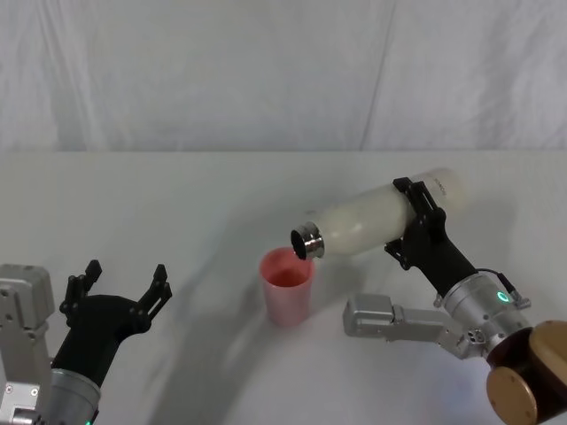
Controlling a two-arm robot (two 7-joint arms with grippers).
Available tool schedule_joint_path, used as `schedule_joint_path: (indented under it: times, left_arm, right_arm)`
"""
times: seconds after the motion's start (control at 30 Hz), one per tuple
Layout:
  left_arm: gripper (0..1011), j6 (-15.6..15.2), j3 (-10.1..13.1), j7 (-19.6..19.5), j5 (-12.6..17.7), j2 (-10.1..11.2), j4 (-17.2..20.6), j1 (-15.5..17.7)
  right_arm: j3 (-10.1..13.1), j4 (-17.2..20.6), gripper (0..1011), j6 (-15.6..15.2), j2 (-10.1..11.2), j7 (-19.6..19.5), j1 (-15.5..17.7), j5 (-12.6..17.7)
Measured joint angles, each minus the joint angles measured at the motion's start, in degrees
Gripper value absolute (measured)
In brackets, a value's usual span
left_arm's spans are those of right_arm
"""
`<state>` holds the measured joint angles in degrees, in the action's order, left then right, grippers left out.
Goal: Grasp the thermos with one hand and pour water into the cup lid.
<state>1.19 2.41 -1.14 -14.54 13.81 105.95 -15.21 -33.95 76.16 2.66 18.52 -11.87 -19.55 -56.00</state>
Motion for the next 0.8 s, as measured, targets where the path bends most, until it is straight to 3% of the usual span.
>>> schedule_joint_path:
  times: [0.53,0.8]
  left_arm:
    - [1001,0.0,0.0,0.0,0.0,0.0,0.0,0.0]
    - [1001,0.0,0.0,0.0,0.0,0.0,0.0,0.0]
  right_arm:
    - [3.89,3.09,961,2.89,-1.13,4.19,2.2,8.99]
    - [8.68,6.3,961,4.39,-2.64,10.25,4.88,20.07]
